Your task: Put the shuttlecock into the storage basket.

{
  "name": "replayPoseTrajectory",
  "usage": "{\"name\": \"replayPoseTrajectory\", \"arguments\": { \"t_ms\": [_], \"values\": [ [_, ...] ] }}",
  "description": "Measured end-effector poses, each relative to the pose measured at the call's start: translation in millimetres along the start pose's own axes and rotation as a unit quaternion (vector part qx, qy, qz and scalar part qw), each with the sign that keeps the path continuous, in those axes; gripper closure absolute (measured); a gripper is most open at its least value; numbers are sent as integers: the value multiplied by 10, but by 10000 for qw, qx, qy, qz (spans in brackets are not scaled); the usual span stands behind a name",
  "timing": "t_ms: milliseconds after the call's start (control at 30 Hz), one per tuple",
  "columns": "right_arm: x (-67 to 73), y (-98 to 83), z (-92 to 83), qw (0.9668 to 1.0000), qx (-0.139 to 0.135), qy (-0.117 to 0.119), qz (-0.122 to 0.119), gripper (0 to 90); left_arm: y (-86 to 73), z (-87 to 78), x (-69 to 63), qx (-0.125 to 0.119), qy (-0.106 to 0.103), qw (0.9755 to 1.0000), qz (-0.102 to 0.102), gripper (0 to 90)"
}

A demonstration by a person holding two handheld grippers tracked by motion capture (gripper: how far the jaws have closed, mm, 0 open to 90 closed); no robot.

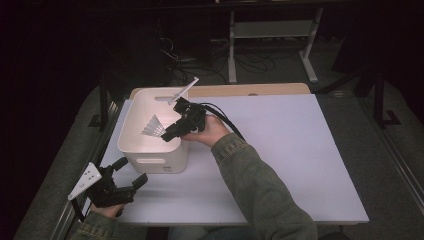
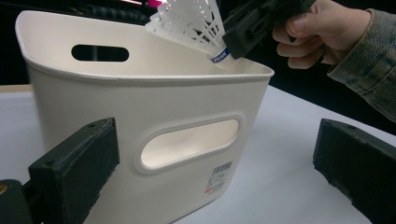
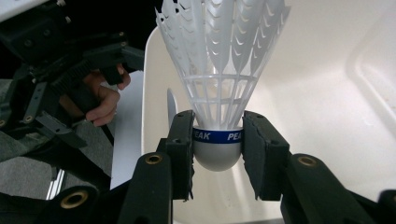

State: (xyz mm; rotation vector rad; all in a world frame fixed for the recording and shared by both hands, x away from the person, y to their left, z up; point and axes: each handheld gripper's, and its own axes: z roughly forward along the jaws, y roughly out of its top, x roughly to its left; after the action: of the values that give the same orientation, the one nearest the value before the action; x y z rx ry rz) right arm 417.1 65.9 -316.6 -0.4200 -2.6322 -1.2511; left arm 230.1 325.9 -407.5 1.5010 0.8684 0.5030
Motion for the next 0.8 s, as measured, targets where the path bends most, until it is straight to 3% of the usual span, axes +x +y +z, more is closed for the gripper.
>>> {"name": "replayPoseTrajectory", "arguments": {
  "t_ms": [200, 333, 500, 633, 733, 800],
  "values": [
    [6, -2, 58, 9999, 125, 0, 68, 636, -1, 5, -7, -29, -9, 10000, -36, 0],
    [-5, -4, 75, 9999, 107, -72, -52, 620, -1, 4, -5, -26, -9, 10000, -32, 0],
    [-27, 1, 53, 10000, -32, -40, -7, 418, 0, 2, -4, -35, -4, 10000, -41, 0],
    [-36, 4, 18, 9998, -147, -158, -16, 121, 0, 3, -6, -41, -2, 10000, -50, 0],
    [-40, 2, -38, 9994, -324, -149, 43, 9, -1, -4, -1, -7, 16, 10000, -22, 0],
    [-31, 6, -70, 9989, -429, -204, 25, 0, -3, -6, 0, -12, 7, 10000, -19, 0]
  ]
}}
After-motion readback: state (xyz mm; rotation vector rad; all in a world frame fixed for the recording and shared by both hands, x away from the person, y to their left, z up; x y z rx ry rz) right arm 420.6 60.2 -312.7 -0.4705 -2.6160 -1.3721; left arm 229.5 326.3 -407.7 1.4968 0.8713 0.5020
